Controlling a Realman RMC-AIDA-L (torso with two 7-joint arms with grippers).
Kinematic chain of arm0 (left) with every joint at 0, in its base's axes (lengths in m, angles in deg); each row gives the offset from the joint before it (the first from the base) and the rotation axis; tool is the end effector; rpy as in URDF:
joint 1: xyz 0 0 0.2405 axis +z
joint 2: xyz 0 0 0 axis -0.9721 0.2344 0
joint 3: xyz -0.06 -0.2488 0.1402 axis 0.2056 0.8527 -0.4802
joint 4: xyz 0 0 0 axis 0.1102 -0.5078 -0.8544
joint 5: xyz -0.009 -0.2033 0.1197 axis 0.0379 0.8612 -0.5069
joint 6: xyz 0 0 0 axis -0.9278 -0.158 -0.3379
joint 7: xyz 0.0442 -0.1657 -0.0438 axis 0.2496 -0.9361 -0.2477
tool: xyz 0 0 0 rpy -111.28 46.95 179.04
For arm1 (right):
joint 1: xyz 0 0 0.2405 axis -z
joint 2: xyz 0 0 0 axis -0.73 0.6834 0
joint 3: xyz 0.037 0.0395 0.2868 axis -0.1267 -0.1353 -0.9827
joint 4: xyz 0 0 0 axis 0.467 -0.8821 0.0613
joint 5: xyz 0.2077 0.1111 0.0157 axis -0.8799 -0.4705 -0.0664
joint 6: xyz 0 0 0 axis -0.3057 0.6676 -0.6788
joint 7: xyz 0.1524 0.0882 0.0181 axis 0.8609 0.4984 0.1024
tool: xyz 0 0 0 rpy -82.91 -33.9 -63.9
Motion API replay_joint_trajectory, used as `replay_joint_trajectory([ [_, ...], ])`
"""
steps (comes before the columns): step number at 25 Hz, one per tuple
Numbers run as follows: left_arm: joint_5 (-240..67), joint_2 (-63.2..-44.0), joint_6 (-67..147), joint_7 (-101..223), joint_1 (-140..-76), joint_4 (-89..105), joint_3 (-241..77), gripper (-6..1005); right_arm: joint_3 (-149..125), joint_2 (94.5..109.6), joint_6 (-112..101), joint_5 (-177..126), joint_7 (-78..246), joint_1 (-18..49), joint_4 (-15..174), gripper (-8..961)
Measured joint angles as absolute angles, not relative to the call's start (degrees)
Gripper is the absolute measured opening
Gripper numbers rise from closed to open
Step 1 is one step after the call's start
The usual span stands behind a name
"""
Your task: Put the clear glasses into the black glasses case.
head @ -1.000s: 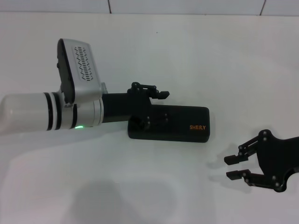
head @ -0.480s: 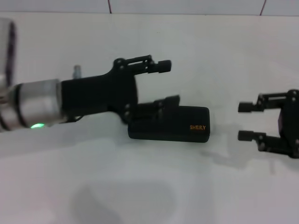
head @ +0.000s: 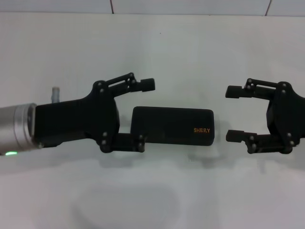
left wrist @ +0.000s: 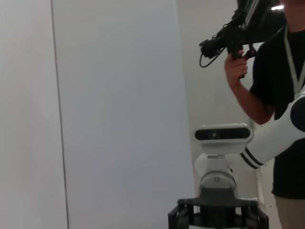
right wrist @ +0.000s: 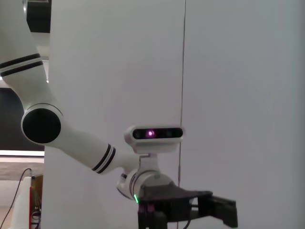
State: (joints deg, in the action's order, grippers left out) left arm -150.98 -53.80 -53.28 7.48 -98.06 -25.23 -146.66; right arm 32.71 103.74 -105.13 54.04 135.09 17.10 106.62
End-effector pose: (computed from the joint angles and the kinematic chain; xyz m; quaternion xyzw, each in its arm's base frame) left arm -0.2502 0.3125 -0.0402 -0.9118 0.0105 -0.4021 0.0829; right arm 0.2449 0.3354 -0.0207 -0.9208 -0.0373 0.3838 0.0591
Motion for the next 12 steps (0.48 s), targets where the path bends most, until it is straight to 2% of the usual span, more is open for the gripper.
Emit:
replay_joint_trajectory([
  [3,-150.99,-53.75,-53.31,7.67,-96.97,-25.12,-146.64,884,32.73,104.05,-104.82,53.92,135.01,16.63,106.46,769],
  [12,-153.03,-53.34,-53.44,7.77,-95.38,-25.1,-146.61,888,33.67,105.0,-104.75,54.08,134.83,15.75,105.73,771],
])
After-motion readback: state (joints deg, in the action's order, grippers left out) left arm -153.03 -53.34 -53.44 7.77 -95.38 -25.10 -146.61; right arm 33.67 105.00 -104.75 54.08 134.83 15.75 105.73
